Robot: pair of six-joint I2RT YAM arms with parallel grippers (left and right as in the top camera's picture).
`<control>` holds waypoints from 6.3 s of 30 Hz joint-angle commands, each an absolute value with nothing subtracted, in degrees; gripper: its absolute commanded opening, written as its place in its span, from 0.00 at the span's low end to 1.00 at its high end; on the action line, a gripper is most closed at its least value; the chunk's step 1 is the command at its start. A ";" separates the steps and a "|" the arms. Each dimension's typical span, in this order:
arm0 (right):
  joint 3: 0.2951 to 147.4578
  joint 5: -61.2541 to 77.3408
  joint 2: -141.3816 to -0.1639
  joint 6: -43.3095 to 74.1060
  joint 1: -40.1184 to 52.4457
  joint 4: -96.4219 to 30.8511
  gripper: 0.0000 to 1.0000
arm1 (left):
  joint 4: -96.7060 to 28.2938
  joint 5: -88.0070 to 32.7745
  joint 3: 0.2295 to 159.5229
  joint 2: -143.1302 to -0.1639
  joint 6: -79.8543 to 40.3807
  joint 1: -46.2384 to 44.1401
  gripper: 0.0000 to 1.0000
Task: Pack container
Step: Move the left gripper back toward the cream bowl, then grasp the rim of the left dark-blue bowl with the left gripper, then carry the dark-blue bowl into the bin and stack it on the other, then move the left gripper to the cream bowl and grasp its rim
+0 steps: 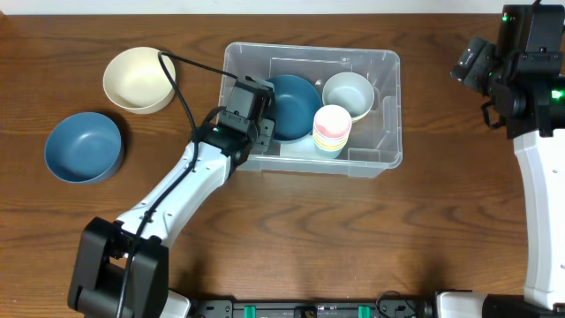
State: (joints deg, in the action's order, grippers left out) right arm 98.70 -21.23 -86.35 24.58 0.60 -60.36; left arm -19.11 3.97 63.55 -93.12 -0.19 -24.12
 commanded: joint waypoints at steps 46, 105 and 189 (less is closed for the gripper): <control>99.04 -21.61 -86.52 25.23 0.38 -60.29 0.99 | -30.61 12.47 72.53 -105.75 4.40 19.53 1.00; 99.04 -21.61 -86.52 25.23 0.38 -60.29 0.99 | -29.54 6.98 72.55 -110.30 -2.26 20.12 0.06; 99.04 -21.61 -86.52 25.23 0.38 -60.29 0.99 | -13.89 1.15 77.71 -90.52 9.37 -25.02 0.36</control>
State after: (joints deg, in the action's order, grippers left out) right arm 98.70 -21.21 -86.37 24.58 0.60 -60.36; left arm -13.15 -0.69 74.87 -95.20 10.94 -28.45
